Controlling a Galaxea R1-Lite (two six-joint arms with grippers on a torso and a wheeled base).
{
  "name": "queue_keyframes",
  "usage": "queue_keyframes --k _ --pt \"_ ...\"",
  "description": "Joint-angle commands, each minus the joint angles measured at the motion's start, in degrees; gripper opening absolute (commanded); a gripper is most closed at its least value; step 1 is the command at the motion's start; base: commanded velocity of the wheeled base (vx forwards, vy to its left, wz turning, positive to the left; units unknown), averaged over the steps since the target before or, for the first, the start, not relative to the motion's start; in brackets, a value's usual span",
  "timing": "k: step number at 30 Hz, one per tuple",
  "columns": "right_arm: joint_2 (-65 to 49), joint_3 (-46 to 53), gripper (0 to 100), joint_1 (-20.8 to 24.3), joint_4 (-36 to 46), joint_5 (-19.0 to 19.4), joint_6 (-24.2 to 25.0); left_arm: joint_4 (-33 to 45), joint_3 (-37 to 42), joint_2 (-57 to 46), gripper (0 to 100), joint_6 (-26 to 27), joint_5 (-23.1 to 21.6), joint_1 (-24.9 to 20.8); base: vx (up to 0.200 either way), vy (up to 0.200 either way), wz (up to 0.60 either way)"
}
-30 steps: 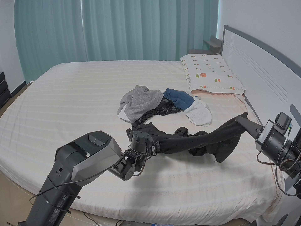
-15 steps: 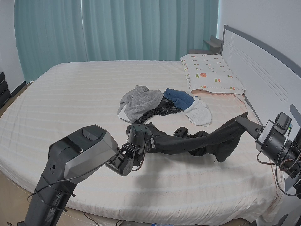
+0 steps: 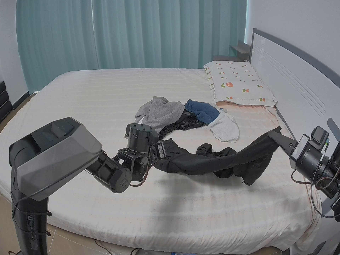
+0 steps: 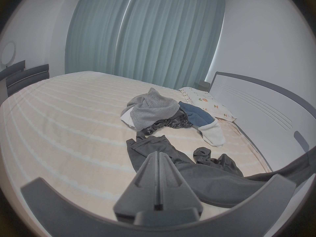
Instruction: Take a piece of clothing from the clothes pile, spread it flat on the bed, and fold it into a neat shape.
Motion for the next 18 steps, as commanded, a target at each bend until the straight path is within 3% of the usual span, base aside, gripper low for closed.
queue_keyframes --k 1,7,12,16,18 --pt "0.36 0.21 0 -0.58 -0.04 0.30 0.04 0.37 2.23 -2.47 0 -0.03 -0.02 -0.09 0.000 0.000 0.00" --pt "0.36 0.12 0 -0.40 -0.04 0.30 0.04 -0.43 1.35 2.80 0 -0.73 -0.81 -1.67 0.000 0.000 0.00" --pt "0.01 -0.06 0 0.04 -0.04 0.30 0.04 -1.13 3.38 2.63 0 -1.87 -2.65 -6.95 0.000 0.000 0.00" --pt "-0.08 -0.15 0 0.04 -0.04 0.30 0.13 -1.13 4.34 2.45 0 -2.84 -3.97 -6.95 0.000 0.000 0.00" --pt "-0.08 -0.76 0 0.04 -0.74 0.13 0.22 -1.66 7.95 0.43 0 -3.72 -7.93 -6.95 0.000 0.000 0.00"
